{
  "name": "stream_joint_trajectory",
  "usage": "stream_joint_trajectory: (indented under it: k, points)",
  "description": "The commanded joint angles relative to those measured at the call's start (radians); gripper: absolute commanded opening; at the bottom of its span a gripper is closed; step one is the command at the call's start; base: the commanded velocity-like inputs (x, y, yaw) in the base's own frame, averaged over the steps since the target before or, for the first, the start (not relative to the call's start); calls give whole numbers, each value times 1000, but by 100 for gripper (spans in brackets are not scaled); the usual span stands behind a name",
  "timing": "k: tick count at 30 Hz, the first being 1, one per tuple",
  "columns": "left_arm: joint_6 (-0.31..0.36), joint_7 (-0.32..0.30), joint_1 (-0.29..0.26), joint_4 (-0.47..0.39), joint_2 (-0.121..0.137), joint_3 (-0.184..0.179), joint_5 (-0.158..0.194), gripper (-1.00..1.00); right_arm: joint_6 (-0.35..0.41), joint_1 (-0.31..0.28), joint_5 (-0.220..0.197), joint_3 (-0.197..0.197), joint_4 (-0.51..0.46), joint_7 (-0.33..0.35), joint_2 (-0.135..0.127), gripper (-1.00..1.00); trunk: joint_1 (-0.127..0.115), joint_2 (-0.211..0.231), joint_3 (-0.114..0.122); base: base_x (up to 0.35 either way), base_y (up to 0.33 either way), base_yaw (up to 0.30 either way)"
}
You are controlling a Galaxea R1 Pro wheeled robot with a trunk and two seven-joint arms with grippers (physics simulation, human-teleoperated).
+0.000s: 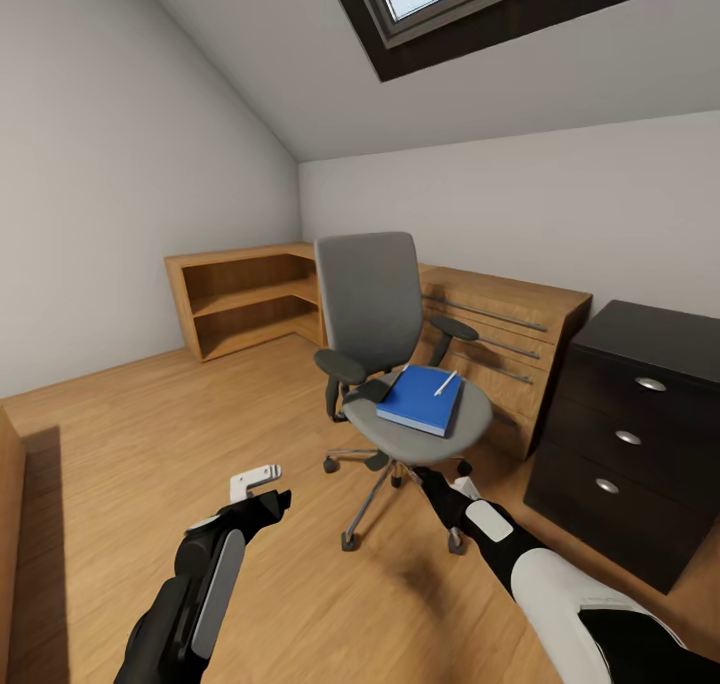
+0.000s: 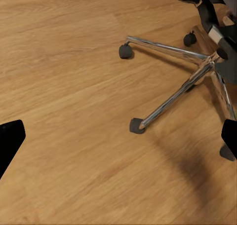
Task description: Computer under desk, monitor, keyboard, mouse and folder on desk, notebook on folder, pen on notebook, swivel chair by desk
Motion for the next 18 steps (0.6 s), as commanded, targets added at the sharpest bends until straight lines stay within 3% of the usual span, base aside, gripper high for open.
stream_joint_trajectory:
  k: [1,9,18]
  points:
    - [4,7,-1,-1,-1,-1,10,100,3,0,-2,-4,0,2,0,100,0,0,-1,247,0,0]
    - [5,10,-1,0,-1,-8,10,100,2,0,-2,-4,0,2,0,100,0,0,-1,106,0,0]
    - [5,12,-1,1,1,-10,10,100,0,0,0,-4,-2,4,-1,100,0,0,-1,254,-57,0]
